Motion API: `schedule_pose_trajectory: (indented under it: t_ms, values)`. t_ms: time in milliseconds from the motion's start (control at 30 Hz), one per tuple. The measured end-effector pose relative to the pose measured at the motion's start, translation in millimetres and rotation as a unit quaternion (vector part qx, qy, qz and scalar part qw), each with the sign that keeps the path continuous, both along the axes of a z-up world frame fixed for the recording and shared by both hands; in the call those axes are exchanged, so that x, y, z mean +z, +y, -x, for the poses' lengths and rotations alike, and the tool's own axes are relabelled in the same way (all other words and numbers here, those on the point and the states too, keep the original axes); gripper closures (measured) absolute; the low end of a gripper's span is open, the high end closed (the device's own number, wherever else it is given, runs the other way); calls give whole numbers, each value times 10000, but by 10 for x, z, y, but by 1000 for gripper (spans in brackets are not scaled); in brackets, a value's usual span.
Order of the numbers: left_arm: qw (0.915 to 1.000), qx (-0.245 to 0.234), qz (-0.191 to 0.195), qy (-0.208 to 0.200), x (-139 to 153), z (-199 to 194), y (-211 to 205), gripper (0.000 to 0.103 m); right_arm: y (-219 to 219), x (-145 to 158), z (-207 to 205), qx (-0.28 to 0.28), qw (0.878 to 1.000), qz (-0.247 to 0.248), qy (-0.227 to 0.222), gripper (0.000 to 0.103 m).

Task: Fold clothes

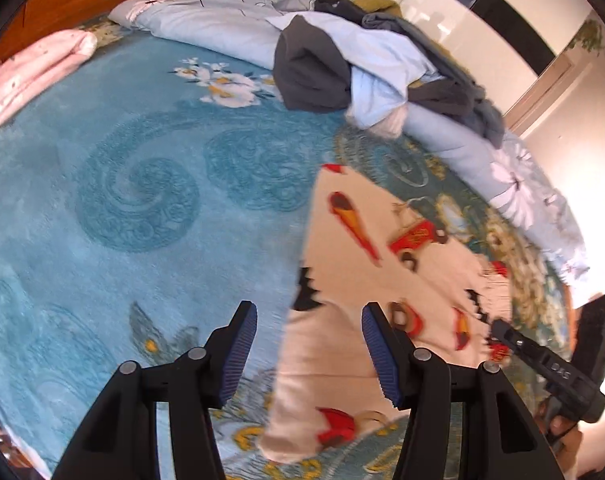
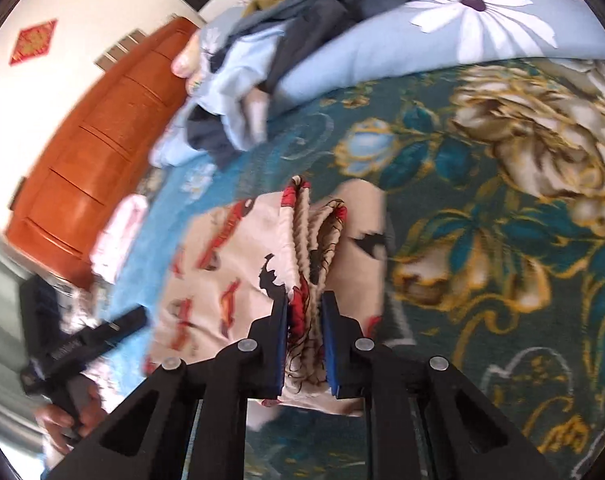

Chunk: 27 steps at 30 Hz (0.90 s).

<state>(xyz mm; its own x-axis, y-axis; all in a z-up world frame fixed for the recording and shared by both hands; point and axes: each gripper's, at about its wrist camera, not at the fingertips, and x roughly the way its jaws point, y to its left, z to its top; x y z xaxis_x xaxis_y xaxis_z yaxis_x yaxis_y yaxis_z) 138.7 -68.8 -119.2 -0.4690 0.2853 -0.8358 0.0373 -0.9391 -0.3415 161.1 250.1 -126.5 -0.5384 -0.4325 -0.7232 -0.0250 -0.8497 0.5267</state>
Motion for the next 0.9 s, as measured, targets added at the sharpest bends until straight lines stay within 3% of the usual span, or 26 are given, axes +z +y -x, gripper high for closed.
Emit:
schedule_pose_trajectory:
  t_ms: [133,200,300,467,533,700,900]
  values:
    - [9995,-79,-57,-300,-217,101,-57,44,60,-101,-32,-37,9997,-159,-162,81]
    - [9988,-103,-289,-374,-284,151,-102,44,90,-132,-25,-103,9991,-314,-258,60]
    - [9960,-129,-742,-478,-349,223,-179,44,171,-231,-26,-195,9992,-107,-346,53]
    - [9925,-136,-1121,-474,-358,282,-171,46,291,-337,-11,-444,9965,561,-434,54]
    - [9923,-214,-1127,-460,-365,281,-98,47,273,-362,-5,-348,9951,807,-462,70]
    - [9951,-344,-890,-238,-318,192,22,77,244,-357,-14,-397,9942,876,-484,77]
    - [9966,-503,-649,36,-182,123,95,83,214,-158,9,-196,9963,782,-298,79]
